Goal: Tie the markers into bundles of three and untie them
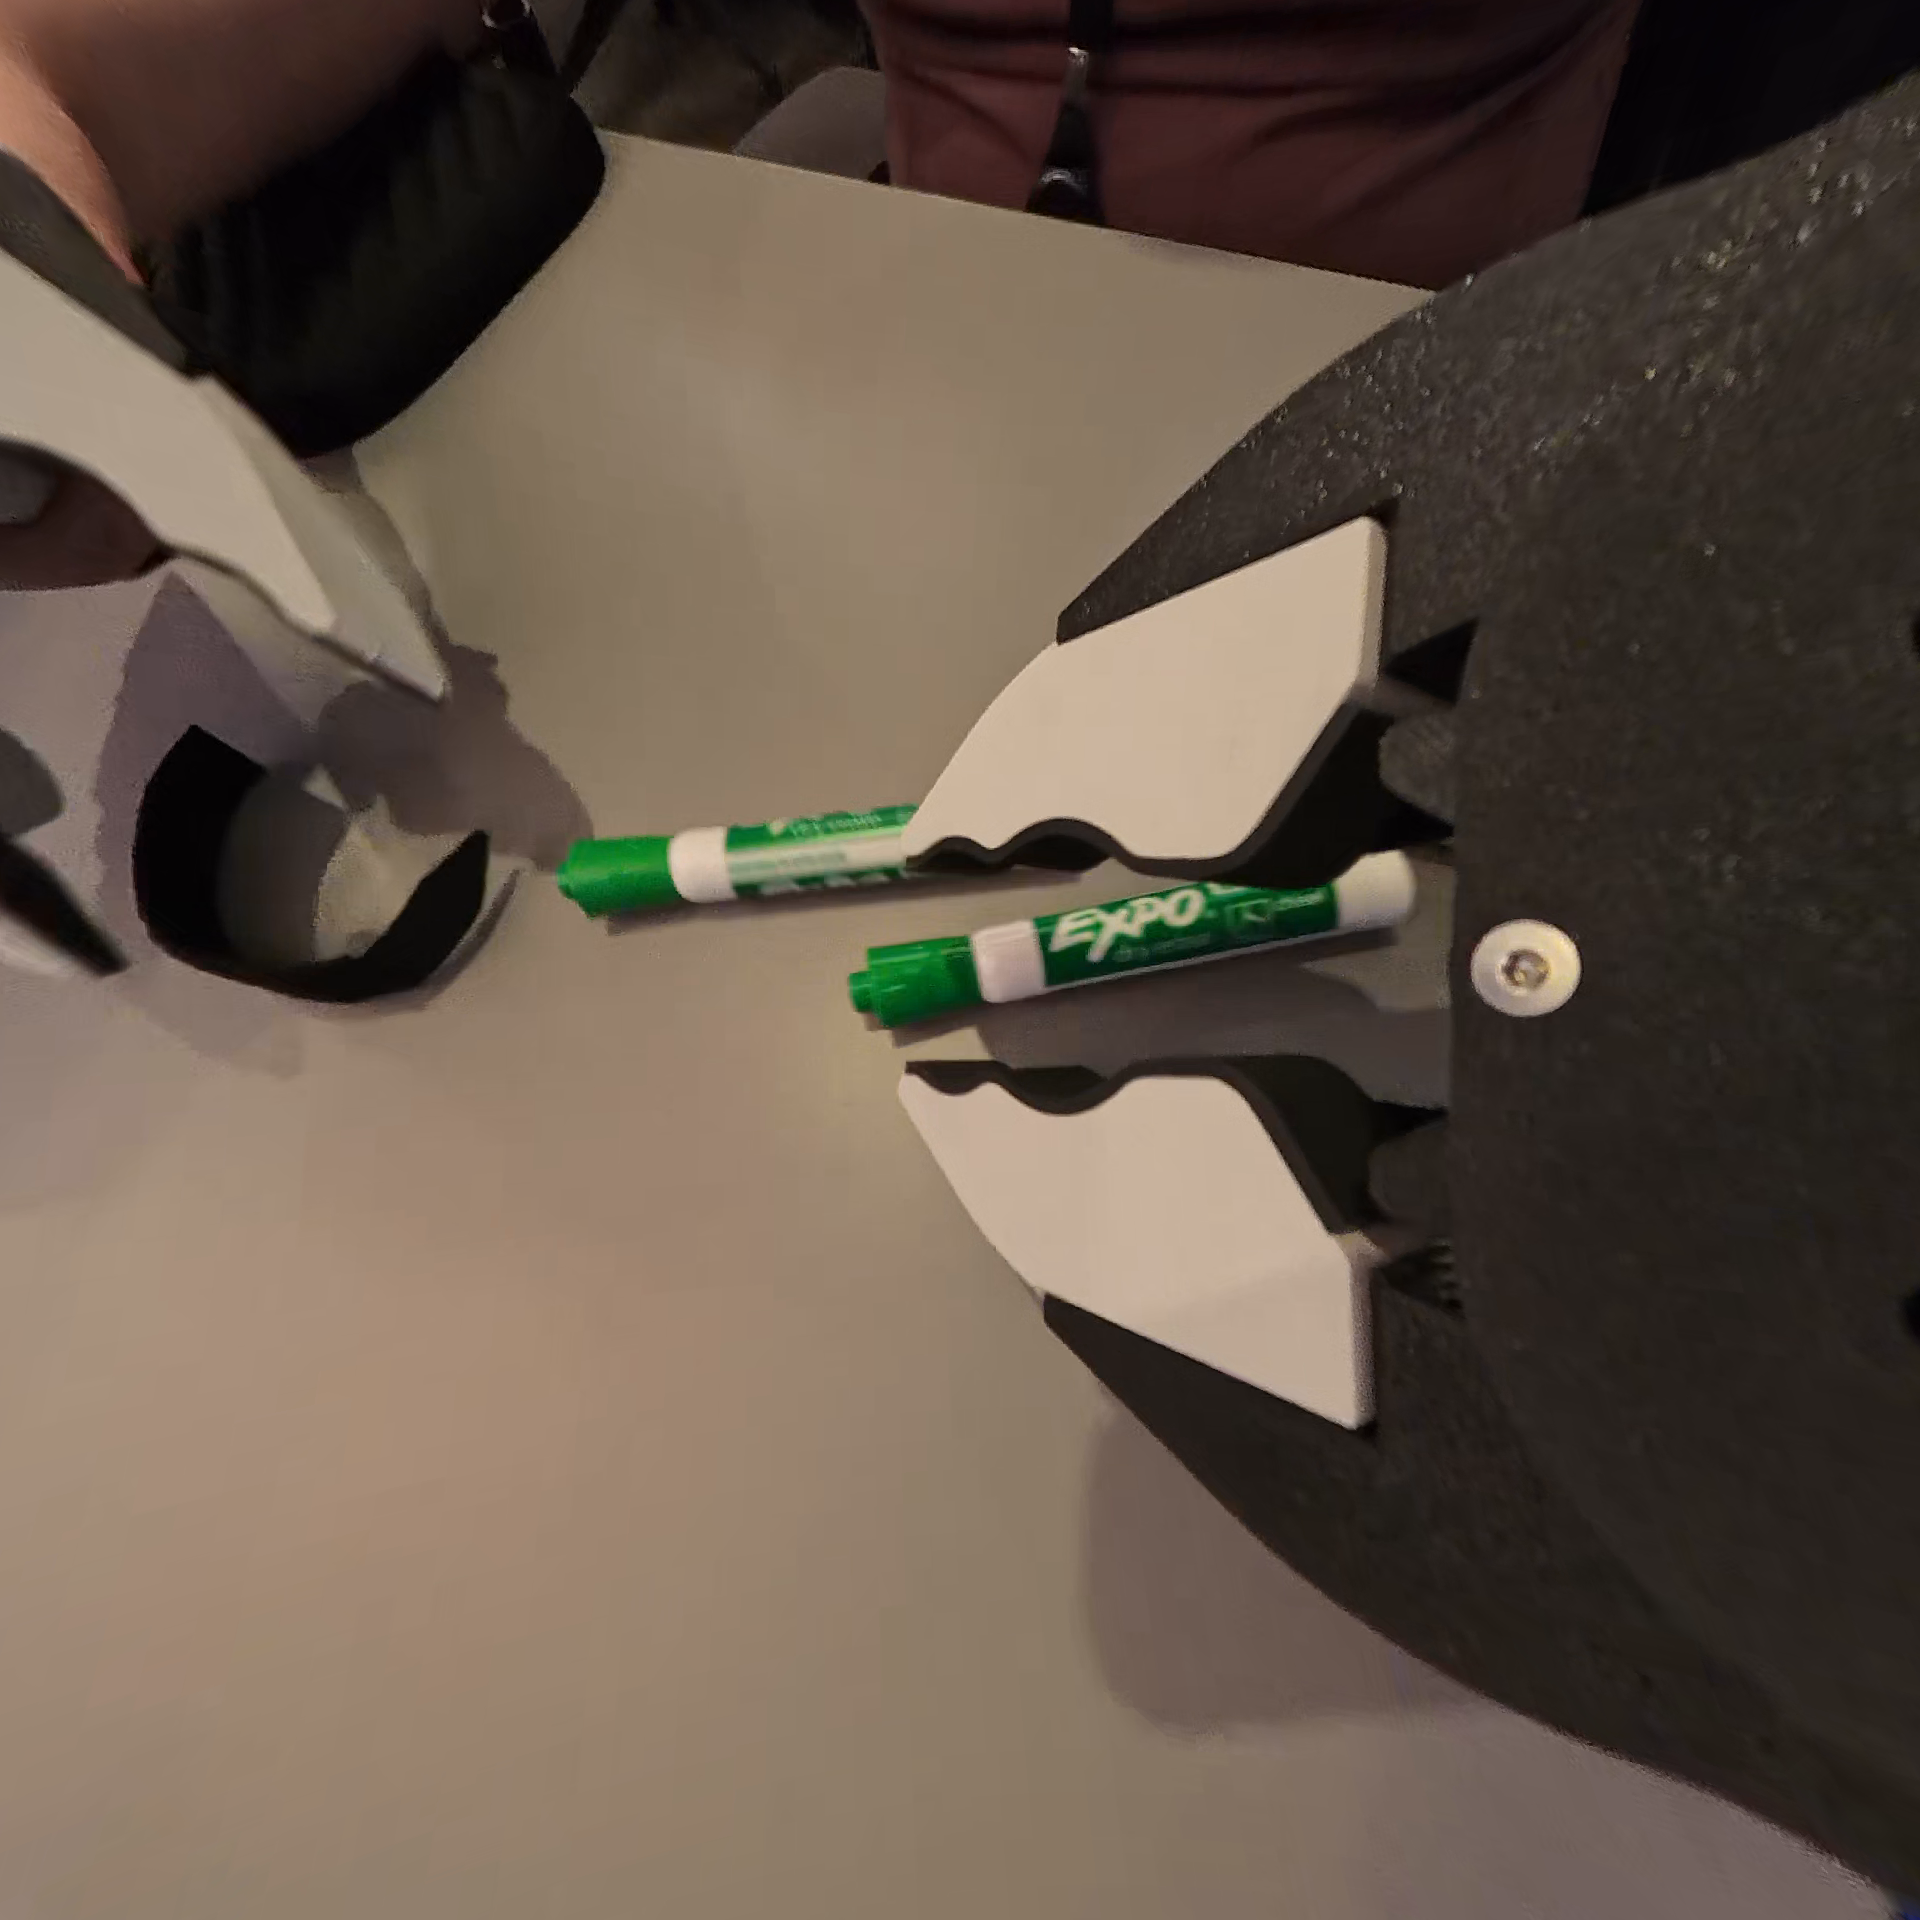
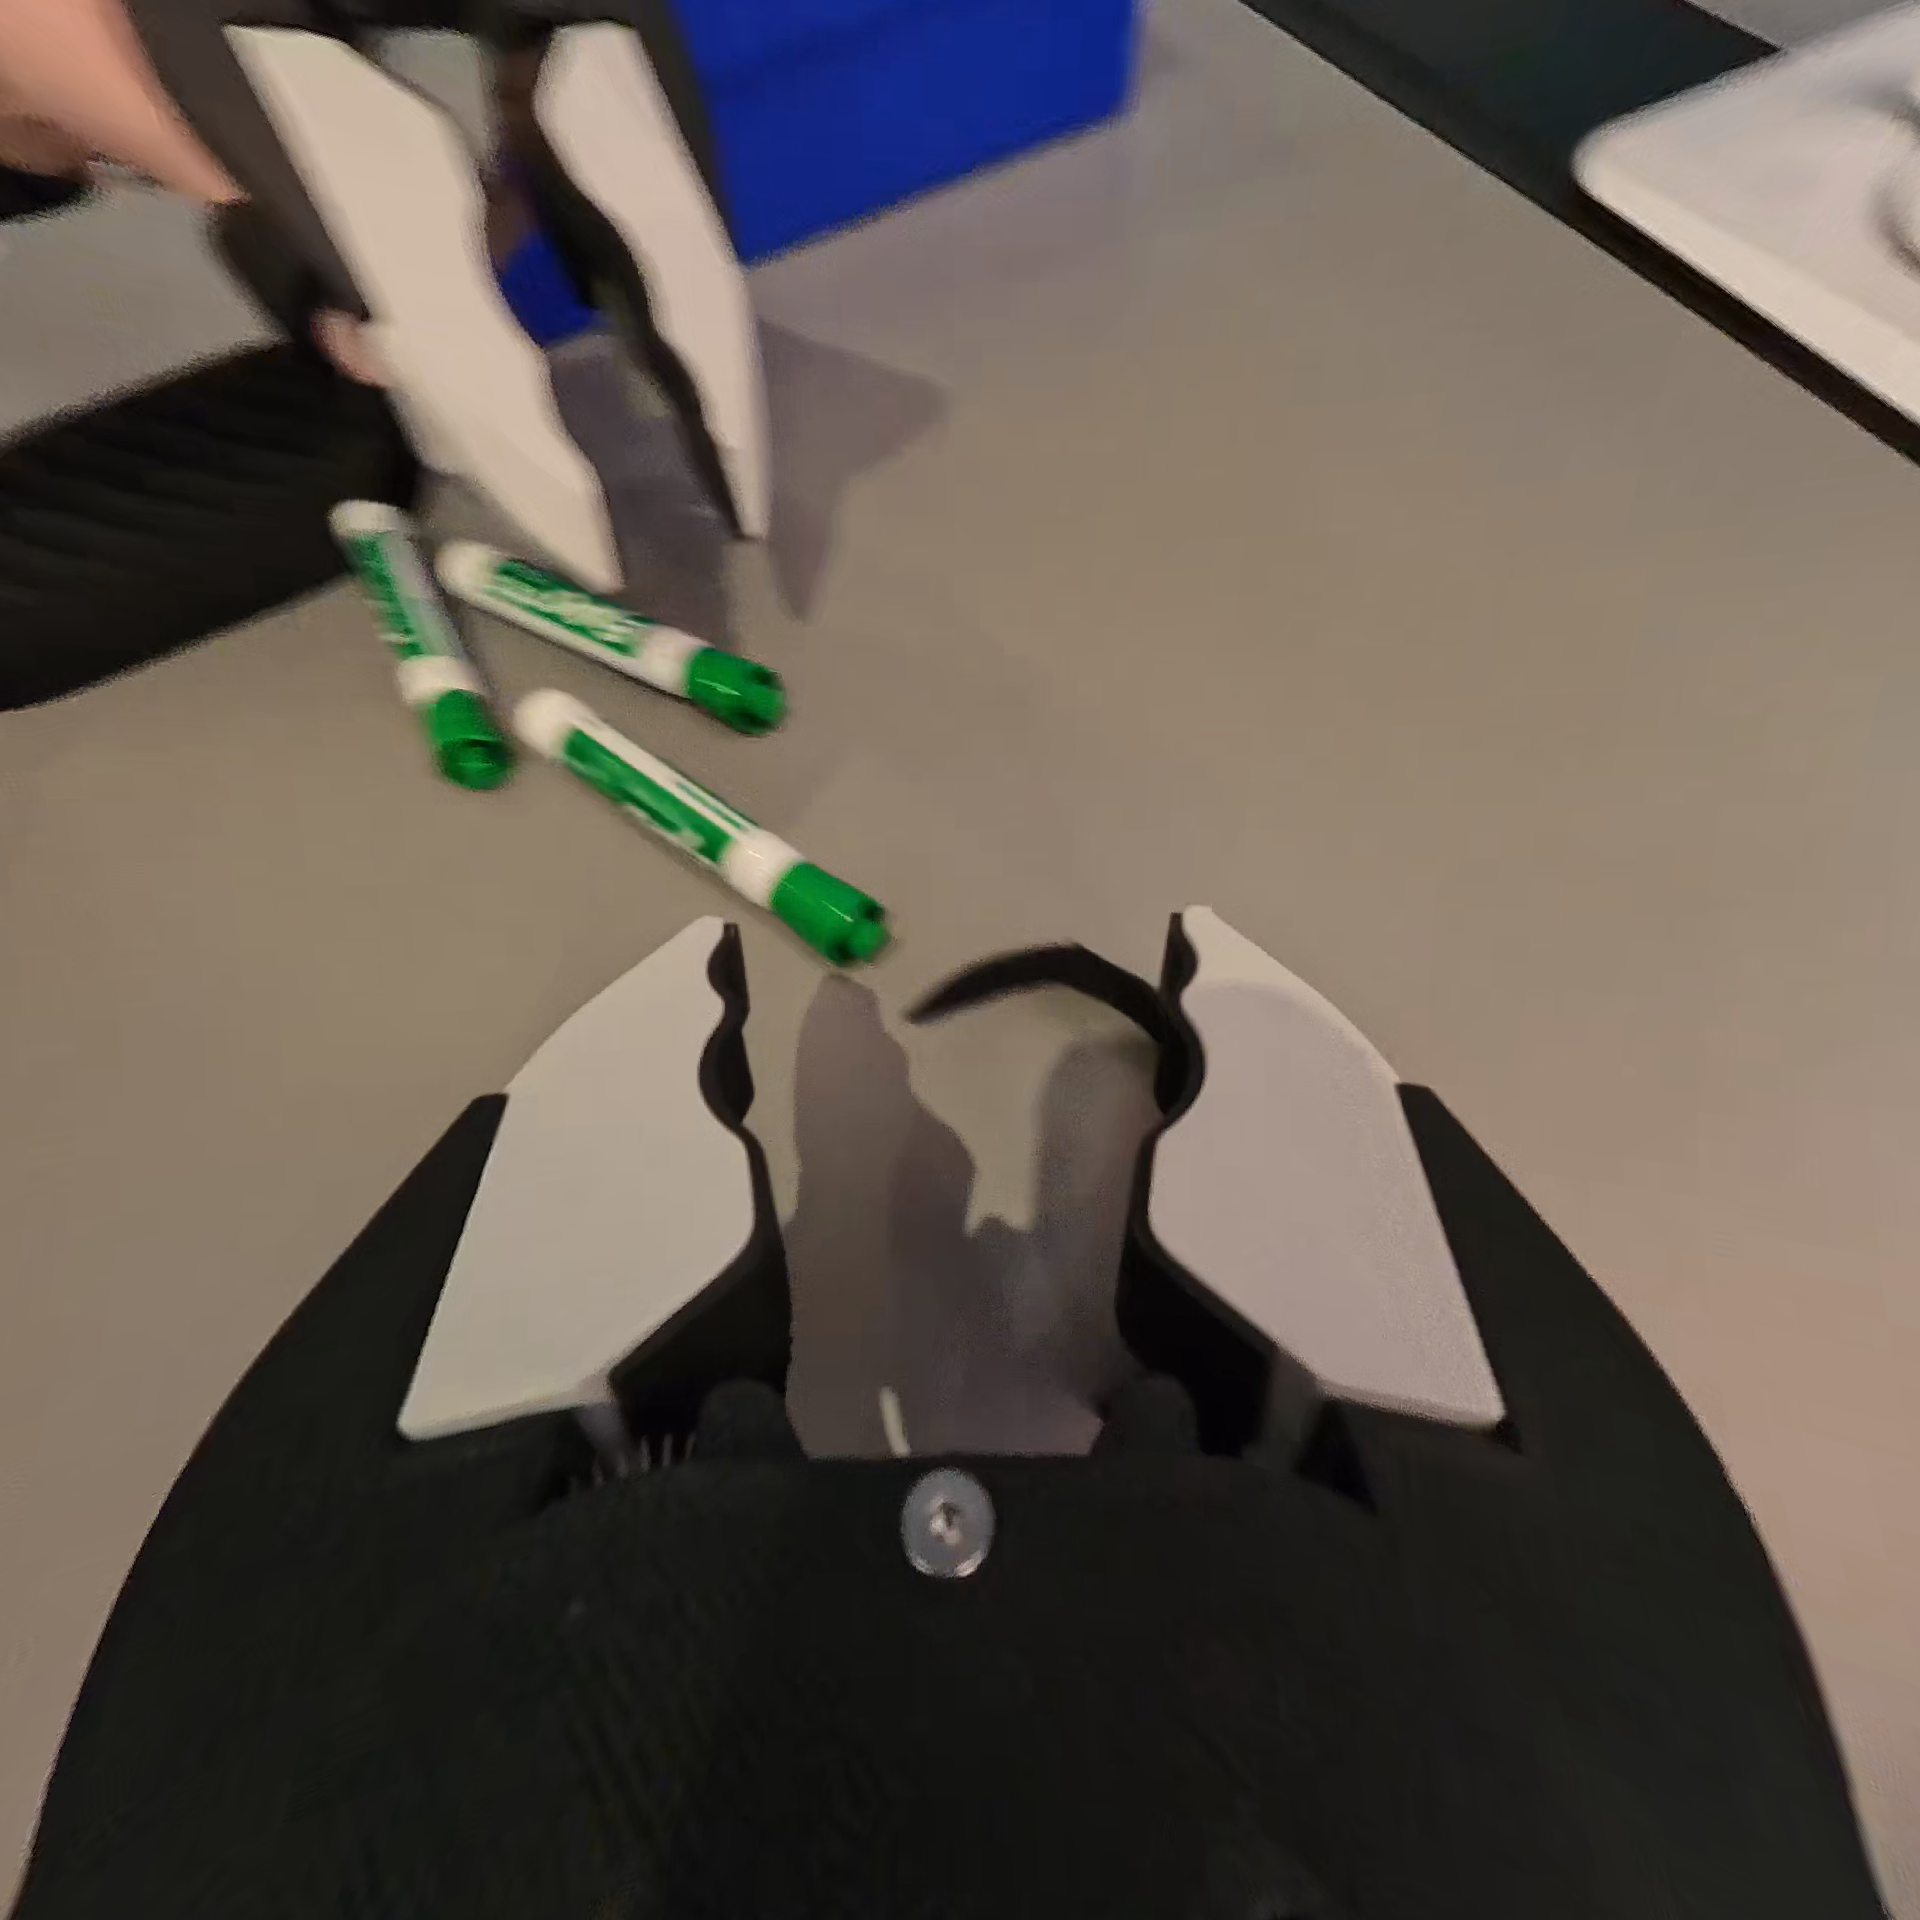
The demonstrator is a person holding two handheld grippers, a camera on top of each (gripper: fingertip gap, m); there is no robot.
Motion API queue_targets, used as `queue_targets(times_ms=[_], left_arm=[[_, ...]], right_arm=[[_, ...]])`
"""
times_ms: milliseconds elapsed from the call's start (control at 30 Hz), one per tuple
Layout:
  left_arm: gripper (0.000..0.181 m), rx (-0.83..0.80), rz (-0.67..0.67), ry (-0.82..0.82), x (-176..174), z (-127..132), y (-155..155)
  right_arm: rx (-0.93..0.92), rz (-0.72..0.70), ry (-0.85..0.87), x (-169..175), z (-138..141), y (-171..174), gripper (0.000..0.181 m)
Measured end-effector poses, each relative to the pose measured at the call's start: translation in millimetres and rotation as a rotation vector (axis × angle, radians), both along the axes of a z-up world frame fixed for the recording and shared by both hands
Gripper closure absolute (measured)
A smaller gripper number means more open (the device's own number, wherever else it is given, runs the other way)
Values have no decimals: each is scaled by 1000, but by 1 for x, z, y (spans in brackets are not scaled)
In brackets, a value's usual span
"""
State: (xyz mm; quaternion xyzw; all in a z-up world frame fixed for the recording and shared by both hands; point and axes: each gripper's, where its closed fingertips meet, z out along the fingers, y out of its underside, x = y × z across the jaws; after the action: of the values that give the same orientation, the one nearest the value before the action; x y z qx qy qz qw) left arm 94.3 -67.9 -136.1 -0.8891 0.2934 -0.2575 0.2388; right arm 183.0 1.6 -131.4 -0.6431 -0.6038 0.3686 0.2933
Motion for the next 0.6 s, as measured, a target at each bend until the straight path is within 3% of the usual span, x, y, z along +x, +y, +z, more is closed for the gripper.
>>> queue_targets(times_ms=[133, 300, 467, 600], left_arm=[[142, 5, -15, 143, -23, -9, -32], [142, 7, -16, 225, -28, -33, -55], [150, 14, 32, 188, -19, -34, -48], [160, 5, 41, 202, -21, -38, -45]], right_arm=[[-29, 231, 67, -16, 7, -48, 109], [28, 452, -52, -20, -25, -86, 119], [78, 472, -97, -20, -36, -90, 147], [31, 488, -86, -19, -31, -91, 144]])
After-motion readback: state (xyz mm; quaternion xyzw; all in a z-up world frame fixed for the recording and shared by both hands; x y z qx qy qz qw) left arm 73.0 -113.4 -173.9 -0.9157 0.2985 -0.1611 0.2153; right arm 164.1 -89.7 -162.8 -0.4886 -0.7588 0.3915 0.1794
